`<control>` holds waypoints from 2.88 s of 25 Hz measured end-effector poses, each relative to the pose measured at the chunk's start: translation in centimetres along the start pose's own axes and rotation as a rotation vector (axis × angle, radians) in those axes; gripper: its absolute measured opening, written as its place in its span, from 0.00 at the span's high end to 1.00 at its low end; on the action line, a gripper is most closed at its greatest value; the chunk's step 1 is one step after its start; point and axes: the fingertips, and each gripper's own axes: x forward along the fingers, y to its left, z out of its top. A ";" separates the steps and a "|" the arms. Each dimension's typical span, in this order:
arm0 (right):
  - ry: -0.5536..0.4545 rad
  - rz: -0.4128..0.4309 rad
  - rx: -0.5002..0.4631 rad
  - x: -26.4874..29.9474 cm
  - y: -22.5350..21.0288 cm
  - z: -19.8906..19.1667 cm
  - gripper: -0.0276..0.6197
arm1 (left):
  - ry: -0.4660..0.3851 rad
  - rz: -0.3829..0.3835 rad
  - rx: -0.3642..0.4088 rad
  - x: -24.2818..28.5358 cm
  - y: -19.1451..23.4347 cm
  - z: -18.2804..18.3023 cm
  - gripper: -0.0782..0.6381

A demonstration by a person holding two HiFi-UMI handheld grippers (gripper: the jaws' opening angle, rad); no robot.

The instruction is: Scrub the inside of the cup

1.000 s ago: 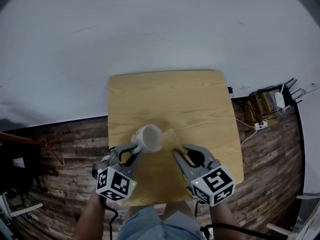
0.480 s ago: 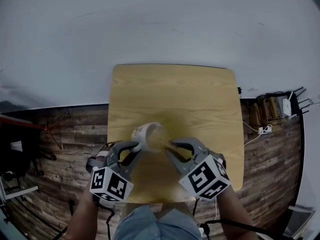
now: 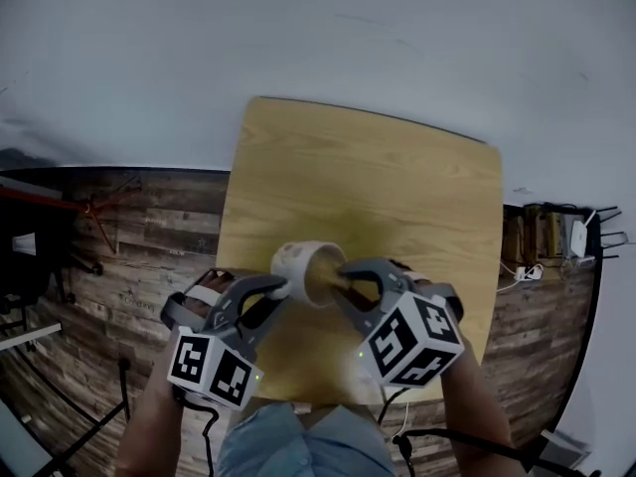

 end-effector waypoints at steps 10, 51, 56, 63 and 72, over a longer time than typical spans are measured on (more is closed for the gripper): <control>0.104 -0.026 -0.073 4.0 -1.0 -0.7 0.87 | -0.014 -0.028 0.054 0.4 0.0 1.0 0.79; 0.062 -0.033 0.313 1.3 -1.1 -2.8 0.88 | 0.040 -0.024 0.162 0.8 -0.6 1.5 0.79; 0.108 0.023 0.311 1.6 0.4 -3.6 0.88 | 0.048 -0.021 0.164 0.9 -0.6 1.4 0.79; 0.051 0.105 0.352 0.9 2.2 -1.8 0.88 | 0.059 -0.023 0.190 1.0 -1.0 1.4 0.79; -0.016 0.042 0.362 -0.5 0.4 -0.2 0.88 | 0.067 -0.037 0.210 1.0 -1.3 1.5 0.79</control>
